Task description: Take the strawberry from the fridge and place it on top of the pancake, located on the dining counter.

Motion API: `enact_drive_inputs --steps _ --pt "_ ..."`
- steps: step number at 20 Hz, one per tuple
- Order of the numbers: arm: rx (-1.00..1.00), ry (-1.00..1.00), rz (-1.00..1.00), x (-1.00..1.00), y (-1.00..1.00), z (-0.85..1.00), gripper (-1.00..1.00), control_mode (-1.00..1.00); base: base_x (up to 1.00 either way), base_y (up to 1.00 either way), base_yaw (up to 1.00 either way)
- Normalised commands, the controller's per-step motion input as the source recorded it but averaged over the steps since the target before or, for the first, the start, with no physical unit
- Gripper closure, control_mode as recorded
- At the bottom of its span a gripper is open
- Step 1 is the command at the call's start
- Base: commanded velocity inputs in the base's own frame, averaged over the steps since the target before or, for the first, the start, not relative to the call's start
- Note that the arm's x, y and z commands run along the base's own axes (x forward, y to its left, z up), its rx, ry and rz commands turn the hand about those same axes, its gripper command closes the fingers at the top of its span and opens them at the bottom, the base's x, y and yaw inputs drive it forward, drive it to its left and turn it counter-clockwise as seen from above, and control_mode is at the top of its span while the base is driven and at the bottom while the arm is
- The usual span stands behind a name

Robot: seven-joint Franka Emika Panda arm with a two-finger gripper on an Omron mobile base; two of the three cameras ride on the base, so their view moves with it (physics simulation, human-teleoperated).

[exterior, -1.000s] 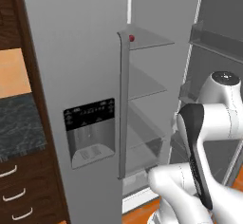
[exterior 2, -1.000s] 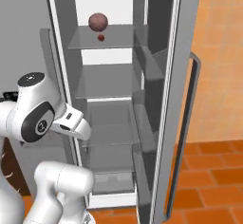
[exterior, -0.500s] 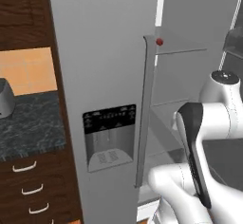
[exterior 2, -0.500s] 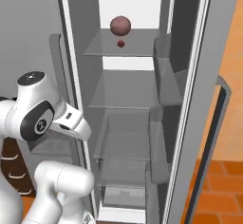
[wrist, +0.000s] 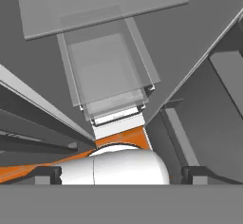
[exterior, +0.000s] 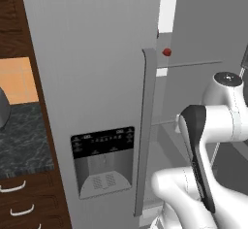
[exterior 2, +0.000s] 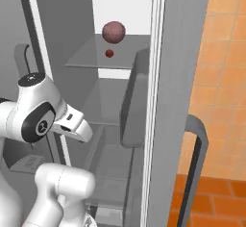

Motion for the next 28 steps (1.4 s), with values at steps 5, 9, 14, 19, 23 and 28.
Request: enact_drive_inputs --steps 5,9,14,19,23,28 --pt "0.0 0.0 0.0 0.0 0.0 0.0 -1.0 1.0 0.08 -0.37 0.15" --pt "0.0 0.0 0.0 0.0 0.0 0.0 -1.0 1.0 0.0 -0.06 0.01" --pt "0.0 0.0 0.0 0.0 0.0 0.0 -1.0 1.0 0.0 0.0 0.0" --pt "-0.01 -0.11 0.0 0.05 0.0 0.15 -1.0 -1.0 0.01 0.0 0.0" --pt "-0.05 -0.54 0.07 0.39 -0.01 0.9 -1.0 -1.0 0.0 0.0 0.0" --pt "-0.03 -0.43 0.19 0.33 -0.03 1.0 -1.0 -1.0 0.0 0.0 0.0"
